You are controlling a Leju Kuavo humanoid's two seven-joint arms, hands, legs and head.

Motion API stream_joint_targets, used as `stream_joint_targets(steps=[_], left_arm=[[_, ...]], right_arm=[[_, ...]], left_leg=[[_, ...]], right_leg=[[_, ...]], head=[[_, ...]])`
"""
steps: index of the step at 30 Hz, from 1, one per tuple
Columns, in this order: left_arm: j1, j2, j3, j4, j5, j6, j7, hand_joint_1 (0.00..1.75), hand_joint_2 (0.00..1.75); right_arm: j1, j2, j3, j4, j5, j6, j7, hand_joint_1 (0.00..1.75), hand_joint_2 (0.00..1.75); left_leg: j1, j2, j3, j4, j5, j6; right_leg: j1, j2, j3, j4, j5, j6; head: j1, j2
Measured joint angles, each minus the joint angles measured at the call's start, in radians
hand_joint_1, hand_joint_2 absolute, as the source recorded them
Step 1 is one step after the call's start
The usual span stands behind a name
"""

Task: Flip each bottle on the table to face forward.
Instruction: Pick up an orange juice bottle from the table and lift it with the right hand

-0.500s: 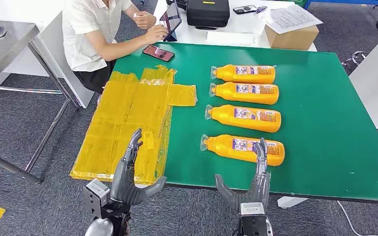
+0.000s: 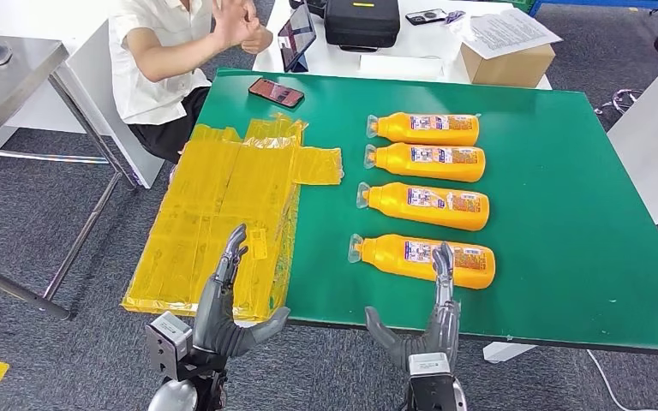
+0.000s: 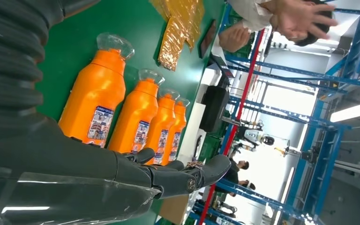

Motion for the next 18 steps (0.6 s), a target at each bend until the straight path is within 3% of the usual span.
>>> stream_joint_targets(steps=[18], left_arm=[[-0.004, 0.001, 0.000, 0.001, -0.017, 0.011, 0.003, 0.00, 1.75]], right_arm=[[-0.022, 0.000, 0.016, 0.010, -0.013, -0.007, 0.000, 0.00, 1.75]], left_leg=[[0.000, 0.000, 0.000, 0.000, 0.000, 0.000]], right_leg=[[0.000, 0.000, 0.000, 0.000, 0.000, 0.000]], head=[[0.000, 0.000]])
